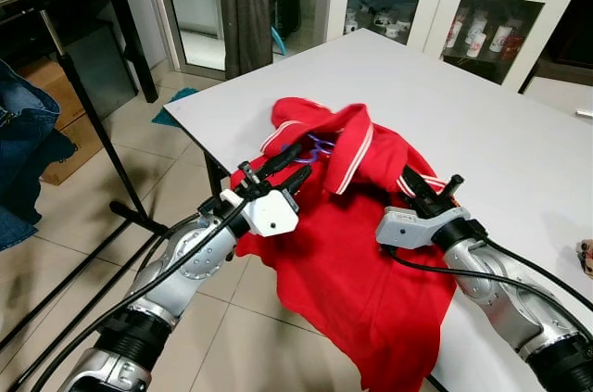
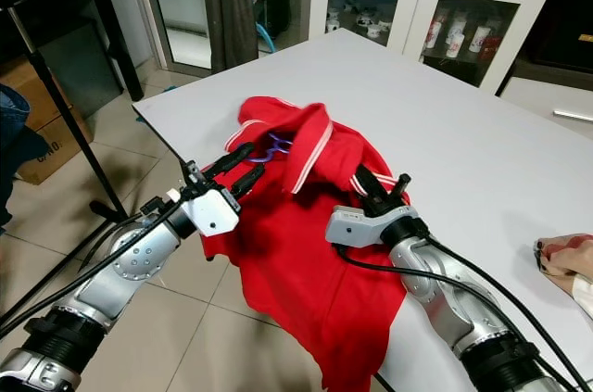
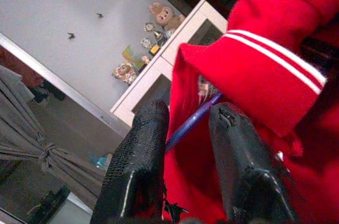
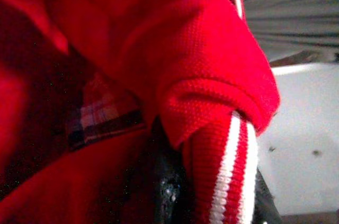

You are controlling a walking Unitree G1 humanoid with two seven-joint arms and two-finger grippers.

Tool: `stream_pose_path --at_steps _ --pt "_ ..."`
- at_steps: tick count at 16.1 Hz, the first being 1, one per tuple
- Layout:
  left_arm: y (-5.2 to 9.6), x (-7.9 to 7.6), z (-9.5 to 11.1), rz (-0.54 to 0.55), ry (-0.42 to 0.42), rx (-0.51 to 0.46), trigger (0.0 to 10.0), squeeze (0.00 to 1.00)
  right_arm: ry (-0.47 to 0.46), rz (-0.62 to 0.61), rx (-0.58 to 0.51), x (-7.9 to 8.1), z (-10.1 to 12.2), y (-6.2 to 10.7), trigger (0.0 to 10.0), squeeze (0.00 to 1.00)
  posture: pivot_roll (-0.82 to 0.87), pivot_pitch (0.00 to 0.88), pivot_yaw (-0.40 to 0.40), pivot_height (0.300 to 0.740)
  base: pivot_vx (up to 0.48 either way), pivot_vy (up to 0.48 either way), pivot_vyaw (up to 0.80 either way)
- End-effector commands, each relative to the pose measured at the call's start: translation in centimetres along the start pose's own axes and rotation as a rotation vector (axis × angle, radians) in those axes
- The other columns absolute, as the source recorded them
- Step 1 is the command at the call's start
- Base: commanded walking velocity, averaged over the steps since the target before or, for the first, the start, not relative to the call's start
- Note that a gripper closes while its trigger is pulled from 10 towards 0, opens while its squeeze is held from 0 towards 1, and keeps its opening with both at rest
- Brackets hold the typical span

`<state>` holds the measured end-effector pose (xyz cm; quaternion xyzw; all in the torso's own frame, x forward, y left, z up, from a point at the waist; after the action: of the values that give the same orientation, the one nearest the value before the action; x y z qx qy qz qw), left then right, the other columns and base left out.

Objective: Hang hanger

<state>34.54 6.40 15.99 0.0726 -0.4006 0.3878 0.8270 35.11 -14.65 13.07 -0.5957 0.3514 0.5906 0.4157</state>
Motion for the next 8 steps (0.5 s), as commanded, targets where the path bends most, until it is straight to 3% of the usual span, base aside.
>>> stream_pose_path --at_steps 1,6,8 --pt "-0.2 -0.3 -0.2 -0.024 -0.009 0.007 10.0 0.00 0.027 -0.047 -0.034 -1.2 0.5 -0.1 10.0 0.00 0.04 0.040 0.006 0.740 0.000 0.000 0.00" --pt "-0.8 0.6 0.2 -0.001 -0.050 -0.004 10.0 0.00 0.049 -0.026 -0.085 -0.2 1.7 0.5 10.0 0.00 0.05 0.042 0.004 0.740 0.000 0.000 0.00" --pt "-0.7 -0.3 -0.7 -0.042 -0.046 0.041 10.0 0.00 0.033 -0.048 -0.110 -0.5 2.4 0.5 10.0 0.00 0.04 0.040 0.007 0.740 0.000 0.000 0.00"
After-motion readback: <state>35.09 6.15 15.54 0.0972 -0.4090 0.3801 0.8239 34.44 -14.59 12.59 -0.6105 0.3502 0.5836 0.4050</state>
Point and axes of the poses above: a point about 5 cm out from each wrist's last joint towards the gripper, its own y axis pointing back from the gripper into the wrist, its own z axis along the axis of the wrist's last joint, x = y × z, the point moved 6 cm from there along -y, pointing out of the wrist towards the gripper, and after that the axes turned 7 degrees about y, right-handed, at the moved point
